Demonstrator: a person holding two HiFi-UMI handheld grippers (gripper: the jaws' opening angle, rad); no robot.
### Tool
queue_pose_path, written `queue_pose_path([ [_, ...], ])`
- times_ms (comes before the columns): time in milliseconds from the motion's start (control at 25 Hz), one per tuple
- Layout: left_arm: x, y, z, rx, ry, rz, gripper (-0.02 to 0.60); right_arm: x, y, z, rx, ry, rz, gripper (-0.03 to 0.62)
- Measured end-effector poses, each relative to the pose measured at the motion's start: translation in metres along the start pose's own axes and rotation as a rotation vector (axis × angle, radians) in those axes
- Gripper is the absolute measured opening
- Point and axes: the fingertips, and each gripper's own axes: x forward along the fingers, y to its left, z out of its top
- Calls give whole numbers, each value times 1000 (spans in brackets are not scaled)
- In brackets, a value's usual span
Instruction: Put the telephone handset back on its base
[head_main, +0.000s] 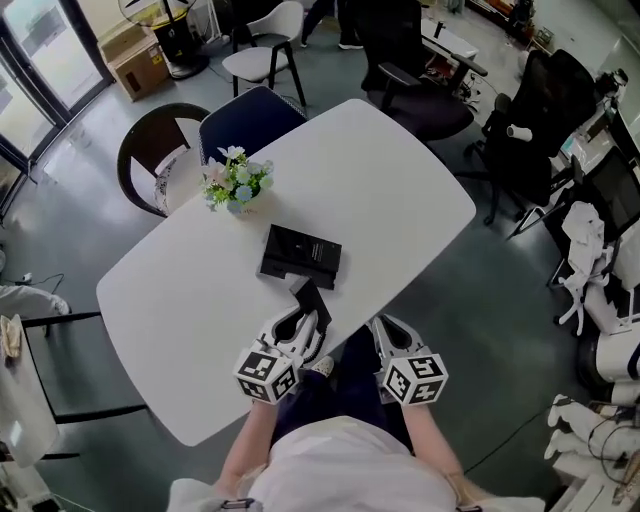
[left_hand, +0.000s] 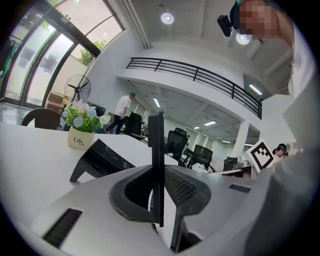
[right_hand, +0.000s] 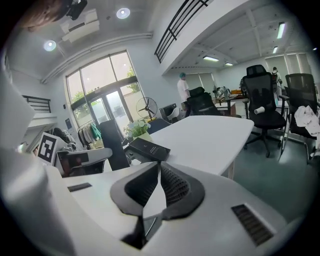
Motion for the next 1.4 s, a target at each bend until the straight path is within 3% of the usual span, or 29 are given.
queue_pose_path([
  [320,28,11,15,-77,-86,122,78,33,-20,41,-107,54,113,40],
  [960,58,27,30,-147,-205,351,78,73,-51,70,-215,141,306,40],
  [1400,60,29,30,-241,-388,473,78,95,-60,80,-285,161,461,40],
])
